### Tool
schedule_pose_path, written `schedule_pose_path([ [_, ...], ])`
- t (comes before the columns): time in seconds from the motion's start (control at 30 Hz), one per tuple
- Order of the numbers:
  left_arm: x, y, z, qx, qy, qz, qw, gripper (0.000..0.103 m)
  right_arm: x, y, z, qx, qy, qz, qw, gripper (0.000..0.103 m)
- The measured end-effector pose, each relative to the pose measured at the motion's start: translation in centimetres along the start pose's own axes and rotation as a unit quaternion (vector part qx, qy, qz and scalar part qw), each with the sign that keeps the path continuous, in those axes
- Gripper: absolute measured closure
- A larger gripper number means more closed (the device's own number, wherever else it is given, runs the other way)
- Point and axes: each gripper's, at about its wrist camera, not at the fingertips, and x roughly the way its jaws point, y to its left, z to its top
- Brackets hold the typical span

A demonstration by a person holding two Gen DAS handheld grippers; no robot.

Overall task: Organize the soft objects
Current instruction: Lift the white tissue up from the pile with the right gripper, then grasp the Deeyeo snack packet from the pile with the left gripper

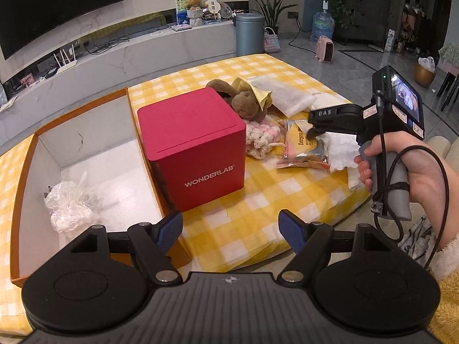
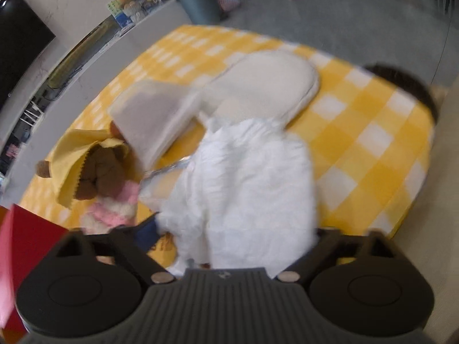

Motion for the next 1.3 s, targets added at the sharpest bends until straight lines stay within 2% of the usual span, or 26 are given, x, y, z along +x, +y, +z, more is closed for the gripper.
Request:
schedule_pose_path([
  [0.07, 0.3, -0.2, 0.2, -0.002, 0.005, -0.003, 1.0, 0.014, 0.1, -0.5, 0.2, -0.014, 0.003, 0.023, 1.0, 0.043],
  [0.17, 0.7, -1.0, 0.9, 0.008, 0.013, -0.004, 0.9999, 0.014, 0.2, -1.2, 0.4, -0.006, 0.009, 0.045, 0.999, 0.054],
  [0.3, 0.9, -2.5, 2.4, 0.047, 0.005, 0.01, 0.9988, 0.014, 0.1, -0.5, 0.6, -0.027, 0.007, 0.047, 0.999, 0.063],
  [0.37, 1.1, -3.1, 3.4, 0.063, 0.002, 0.017, 0.9979, 0.014, -0.2, -0.5, 0.6, -0.03, 0.005, 0.044, 0.999, 0.075],
  [0.47, 1.5, -4.0, 4.8, 0.081, -0.004, 0.024, 0.9964, 0.014, -0.9, -1.0, 0.9, -0.026, 0.008, 0.057, 0.998, 0.079],
  [0.6, 2.7, -4.8, 6.4, 0.088, -0.01, -0.005, 0.996, 0.014, -2.2, -1.9, 1.5, -0.016, -0.009, 0.052, 0.998, 0.081],
  [0.77, 5.6, -7.0, 8.1, 0.088, 0.0, -0.041, 0.9953, 0.014, -6.2, -2.6, 2.8, -0.037, -0.083, 0.026, 0.995, 0.081],
  [0.9, 9.0, -9.0, 9.5, 0.078, 0.024, -0.052, 0.9953, 0.014, -8.3, -3.8, 3.7, -0.044, -0.111, 0.027, 0.993, 0.081],
  [1.07, 14.0, -11.6, 10.6, 0.101, 0.091, -0.047, 0.9896, 0.014, -9.0, -5.0, 4.2, -0.043, -0.122, 0.023, 0.991, 0.081],
  [1.17, 16.7, -12.5, 10.9, 0.102, 0.125, -0.001, 0.9869, 0.014, -9.0, -5.2, 4.4, -0.038, -0.119, 0.03, 0.992, 0.081],
  [1.3, 18.7, -13.0, 11.2, 0.116, 0.126, -0.006, 0.9852, 0.014, -9.1, -5.0, 4.2, -0.047, -0.118, 0.039, 0.991, 0.081],
])
